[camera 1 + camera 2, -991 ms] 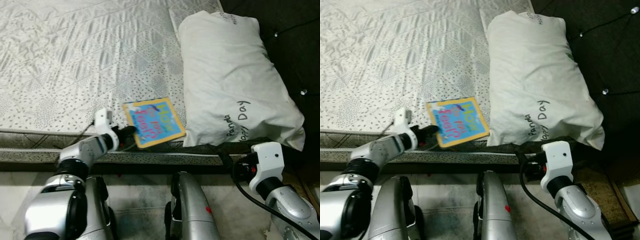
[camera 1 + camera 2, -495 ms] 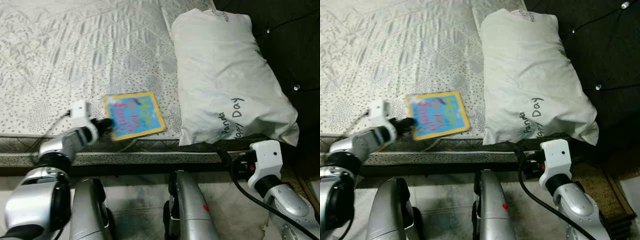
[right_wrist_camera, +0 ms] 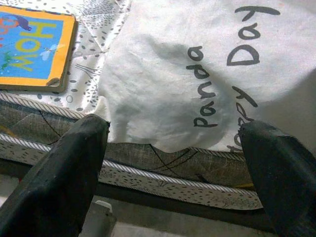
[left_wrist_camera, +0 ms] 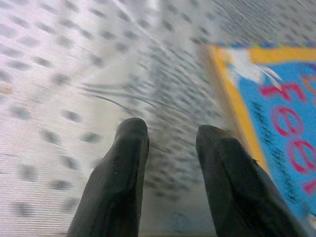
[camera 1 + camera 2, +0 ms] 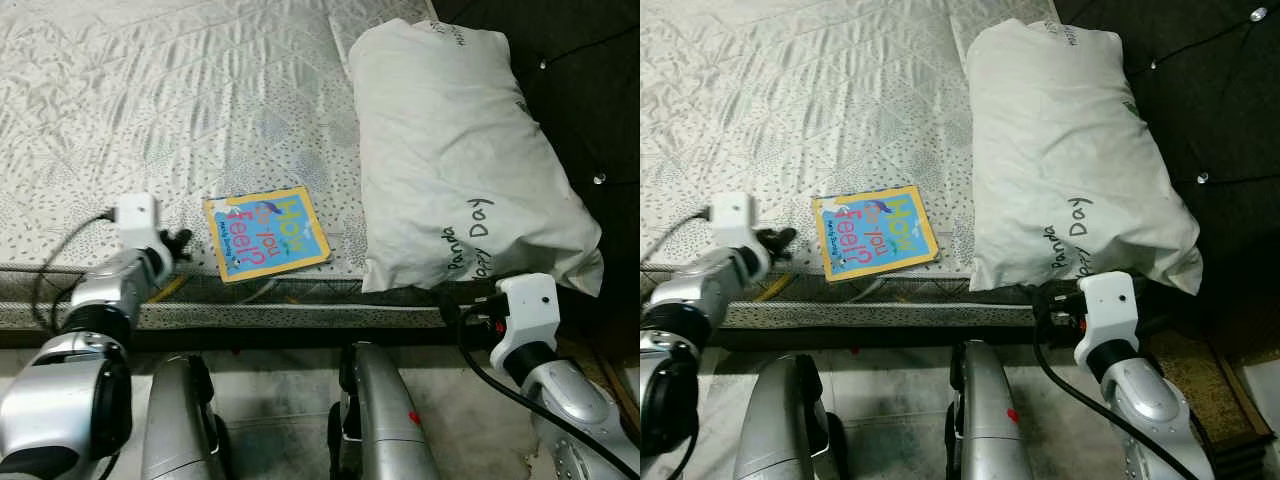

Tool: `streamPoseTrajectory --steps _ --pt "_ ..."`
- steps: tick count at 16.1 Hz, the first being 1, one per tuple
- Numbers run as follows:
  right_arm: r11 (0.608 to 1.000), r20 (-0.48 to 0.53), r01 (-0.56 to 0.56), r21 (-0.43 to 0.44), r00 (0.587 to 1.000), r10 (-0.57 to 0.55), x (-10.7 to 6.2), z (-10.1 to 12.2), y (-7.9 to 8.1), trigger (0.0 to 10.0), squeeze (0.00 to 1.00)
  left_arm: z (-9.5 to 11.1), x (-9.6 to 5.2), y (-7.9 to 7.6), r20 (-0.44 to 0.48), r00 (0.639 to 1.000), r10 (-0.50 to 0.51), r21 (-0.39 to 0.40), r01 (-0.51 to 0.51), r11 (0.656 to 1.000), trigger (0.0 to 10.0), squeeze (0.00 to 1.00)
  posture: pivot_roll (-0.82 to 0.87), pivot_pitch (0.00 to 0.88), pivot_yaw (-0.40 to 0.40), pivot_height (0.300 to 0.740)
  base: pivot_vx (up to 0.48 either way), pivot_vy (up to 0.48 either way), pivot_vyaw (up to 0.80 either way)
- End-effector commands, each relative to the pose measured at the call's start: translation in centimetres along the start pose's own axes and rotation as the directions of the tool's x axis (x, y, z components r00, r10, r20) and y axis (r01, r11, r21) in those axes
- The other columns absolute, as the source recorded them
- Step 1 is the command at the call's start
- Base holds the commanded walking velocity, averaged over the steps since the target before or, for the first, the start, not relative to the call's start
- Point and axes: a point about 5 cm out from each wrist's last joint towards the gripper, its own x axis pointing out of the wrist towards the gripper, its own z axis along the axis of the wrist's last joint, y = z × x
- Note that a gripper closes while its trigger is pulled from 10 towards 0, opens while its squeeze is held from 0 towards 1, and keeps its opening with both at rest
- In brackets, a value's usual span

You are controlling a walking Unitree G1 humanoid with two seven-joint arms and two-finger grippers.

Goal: Clean up the room

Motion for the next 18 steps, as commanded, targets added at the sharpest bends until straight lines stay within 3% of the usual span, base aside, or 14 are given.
streamPoseTrajectory --steps 1,3,5,7,9,12,13,15,18 --pt "1.000 -0.012 0.005 0.005 1.000 -0.005 0.1 -0.5 0.0 10.0 0.00 0.4 -0.1 0.6 0.036 0.998 0.053 0.002 -0.053 0.999 10.0 1.00 -0.14 0.197 -0.116 0.570 0.000 0.000 0.00" --pt "1.000 0.003 0.003 0.019 1.000 -0.004 0.7 -0.5 0.3 10.0 0.00 0.9 -0.4 0.8 0.123 0.990 0.069 -0.026 -0.067 0.997 10.0 1.00 -0.11 0.179 -0.109 0.570 0.000 0.000 0.00" --pt "0.999 0.019 -0.006 0.038 1.000 0.005 1.4 -0.4 0.9 10.0 0.00 0.1 -1.1 1.1 0.176 0.981 0.081 -0.047 -0.074 0.996 10.0 1.00 -0.09 0.161 -0.103 0.570 0.000 0.000 0.00" --pt "0.999 0.019 -0.006 0.038 1.000 0.005 1.4 -0.4 0.9 10.0 0.00 0.1 -1.1 1.1 0.176 0.981 0.081 -0.047 -0.074 0.996 10.0 1.00 -0.09 0.161 -0.103 0.570 0.000 0.000 0.00" --pt "0.998 0.056 -0.019 0.066 0.998 0.015 2.8 -0.2 1.6 10.0 0.00 -1.3 -4.6 2.1 0.291 0.947 0.140 -0.045 -0.133 0.990 10.0 1.00 -0.05 0.126 -0.087 0.570 0.000 0.000 0.00" --pt "0.996 0.063 -0.015 0.084 0.998 0.010 3.3 -0.2 1.6 10.0 0.00 -2.5 -7.2 2.1 0.352 0.923 0.157 -0.003 -0.166 0.986 10.0 1.00 -0.03 0.112 -0.083 0.570 0.000 0.000 0.00" --pt "0.995 0.068 -0.027 0.092 0.997 0.020 3.5 -0.4 2.1 10.0 0.00 -3.8 -8.7 2.4 0.344 0.915 0.213 -0.036 -0.213 0.976 10.0 1.00 -0.02 0.101 -0.082 0.570 0.000 0.000 0.00" --pt "0.995 0.078 -0.034 0.097 0.997 0.026 3.9 -0.3 2.4 10.0 0.00 -4.6 -9.6 2.1 0.304 0.924 0.233 -0.082 -0.218 0.973 10.0 1.00 -0.02 0.101 -0.082 0.570 0.000 0.000 0.00" --pt "0.995 0.078 -0.028 0.097 0.997 0.021 3.8 -0.4 2.1 10.0 0.00 -4.3 -8.9 1.1 0.265 0.946 0.188 -0.051 -0.181 0.982 10.0 1.00 -0.02 0.107 -0.082 0.570 0.000 0.000 0.00"
